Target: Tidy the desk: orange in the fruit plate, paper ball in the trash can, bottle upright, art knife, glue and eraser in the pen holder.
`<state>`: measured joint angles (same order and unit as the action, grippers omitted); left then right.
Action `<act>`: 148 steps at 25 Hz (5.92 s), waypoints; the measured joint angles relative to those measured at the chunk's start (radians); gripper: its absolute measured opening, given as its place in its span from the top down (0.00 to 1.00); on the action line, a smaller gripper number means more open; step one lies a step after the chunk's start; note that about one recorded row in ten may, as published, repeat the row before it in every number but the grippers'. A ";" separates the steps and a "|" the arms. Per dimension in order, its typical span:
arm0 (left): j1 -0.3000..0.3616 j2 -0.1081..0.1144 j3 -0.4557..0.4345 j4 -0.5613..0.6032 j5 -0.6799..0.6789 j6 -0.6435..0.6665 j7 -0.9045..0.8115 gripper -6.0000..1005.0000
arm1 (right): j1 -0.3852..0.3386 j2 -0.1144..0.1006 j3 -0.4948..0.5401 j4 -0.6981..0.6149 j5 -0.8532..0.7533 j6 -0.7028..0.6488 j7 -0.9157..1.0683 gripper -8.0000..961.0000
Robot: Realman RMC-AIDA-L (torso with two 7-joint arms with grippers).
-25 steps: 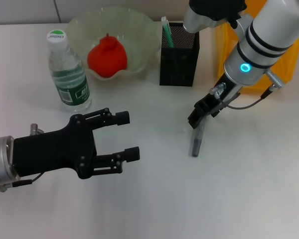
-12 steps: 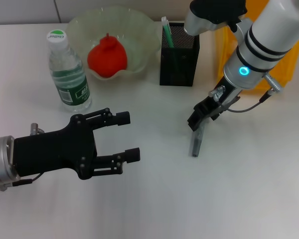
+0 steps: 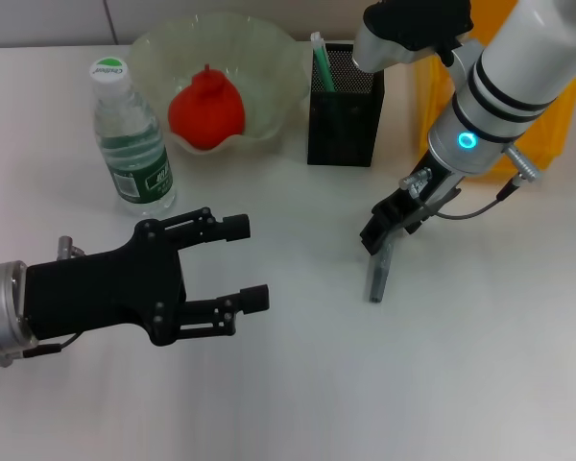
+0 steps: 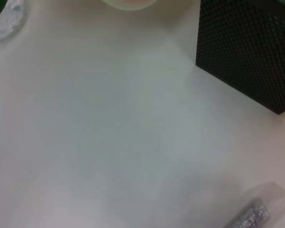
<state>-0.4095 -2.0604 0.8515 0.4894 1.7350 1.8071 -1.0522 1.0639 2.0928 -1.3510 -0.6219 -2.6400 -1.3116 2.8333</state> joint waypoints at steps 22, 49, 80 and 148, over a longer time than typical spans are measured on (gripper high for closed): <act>0.000 0.003 -0.005 0.000 -0.005 0.000 -0.001 0.20 | 0.002 -0.001 -0.039 0.014 0.000 -0.002 0.006 0.58; -0.009 0.001 -0.005 0.002 -0.005 0.000 -0.001 0.20 | 0.003 -0.001 -0.054 0.011 -0.004 -0.029 0.007 0.81; -0.005 0.003 -0.023 -0.005 -0.006 0.000 0.000 0.20 | -0.525 -0.010 0.081 -0.596 0.651 0.101 -0.667 0.86; -0.003 0.034 -0.031 -0.049 0.065 -0.082 -0.009 0.20 | -0.618 -0.046 0.317 0.070 0.968 -0.373 -1.562 0.28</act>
<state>-0.4127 -2.0263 0.8207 0.4405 1.7997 1.7252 -1.0610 0.4459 2.0472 -1.0341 -0.5524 -1.6718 -1.6843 1.2710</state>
